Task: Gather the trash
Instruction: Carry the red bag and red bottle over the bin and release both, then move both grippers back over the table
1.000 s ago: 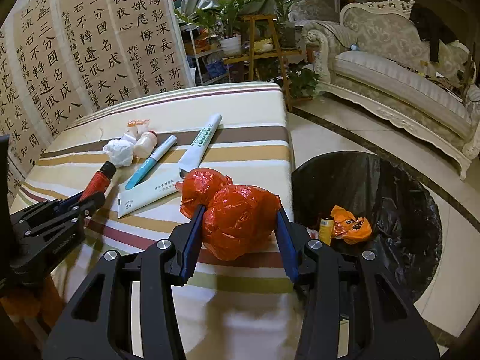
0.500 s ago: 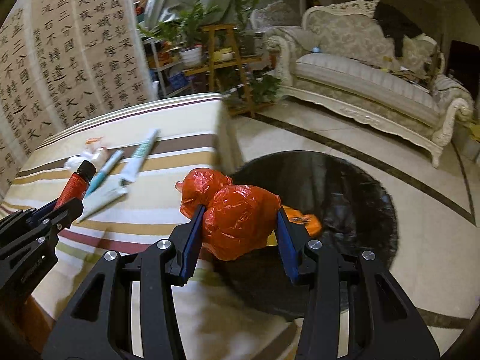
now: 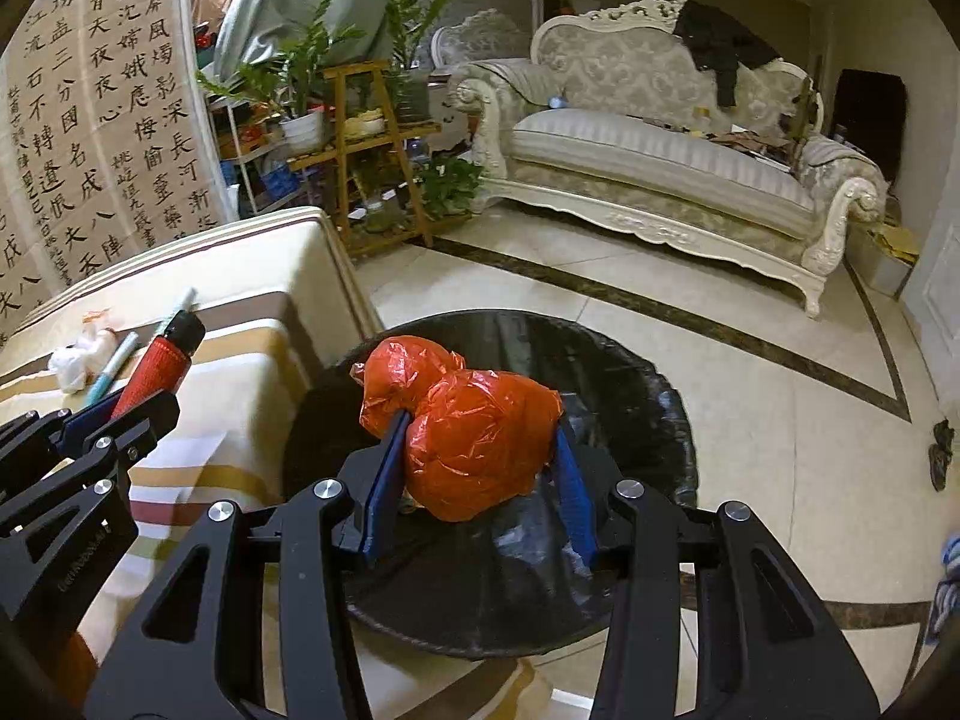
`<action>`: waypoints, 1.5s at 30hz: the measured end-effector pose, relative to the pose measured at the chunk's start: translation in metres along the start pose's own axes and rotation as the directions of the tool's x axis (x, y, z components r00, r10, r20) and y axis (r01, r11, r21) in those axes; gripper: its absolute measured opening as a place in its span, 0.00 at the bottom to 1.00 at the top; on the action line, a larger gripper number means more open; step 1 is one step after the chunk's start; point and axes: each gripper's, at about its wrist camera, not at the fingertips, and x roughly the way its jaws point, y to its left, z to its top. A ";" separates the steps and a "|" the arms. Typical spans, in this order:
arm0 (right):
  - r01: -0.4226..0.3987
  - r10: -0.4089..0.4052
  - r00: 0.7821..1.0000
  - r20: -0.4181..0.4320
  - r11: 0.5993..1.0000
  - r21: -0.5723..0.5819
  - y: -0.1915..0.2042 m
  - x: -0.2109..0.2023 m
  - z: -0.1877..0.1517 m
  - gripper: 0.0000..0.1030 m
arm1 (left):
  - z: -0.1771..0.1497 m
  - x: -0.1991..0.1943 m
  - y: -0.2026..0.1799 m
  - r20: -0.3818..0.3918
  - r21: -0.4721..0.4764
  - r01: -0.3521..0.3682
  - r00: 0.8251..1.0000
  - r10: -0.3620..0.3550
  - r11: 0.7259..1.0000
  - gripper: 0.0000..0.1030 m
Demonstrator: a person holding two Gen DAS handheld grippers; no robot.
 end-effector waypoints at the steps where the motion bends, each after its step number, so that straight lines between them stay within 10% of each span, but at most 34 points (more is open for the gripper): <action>1: 0.004 -0.004 1.000 -0.001 1.000 0.001 -0.001 0.002 0.000 0.43 | 0.001 0.002 -0.004 -0.001 0.006 -0.001 1.000 0.001 1.000 0.24; 7: 0.002 -0.002 1.000 -0.004 1.000 0.020 -0.011 0.014 0.004 0.46 | 0.007 0.016 -0.025 -0.007 0.055 -0.012 1.000 0.012 0.998 0.24; 11: 0.027 -0.027 1.000 0.007 0.999 0.028 -0.017 0.014 0.004 0.56 | 0.006 0.018 -0.026 -0.008 0.053 -0.030 0.999 0.031 0.998 0.48; 17: 0.037 -0.038 0.999 0.003 0.998 0.048 -0.026 0.013 0.001 0.56 | 0.004 0.018 -0.023 -0.011 0.034 -0.047 0.999 0.047 0.998 0.56; 45: -0.083 0.082 0.996 -0.015 0.997 -0.009 0.030 -0.002 -0.003 0.57 | -0.021 -0.012 0.064 -0.024 -0.104 -0.163 0.987 0.162 0.981 0.66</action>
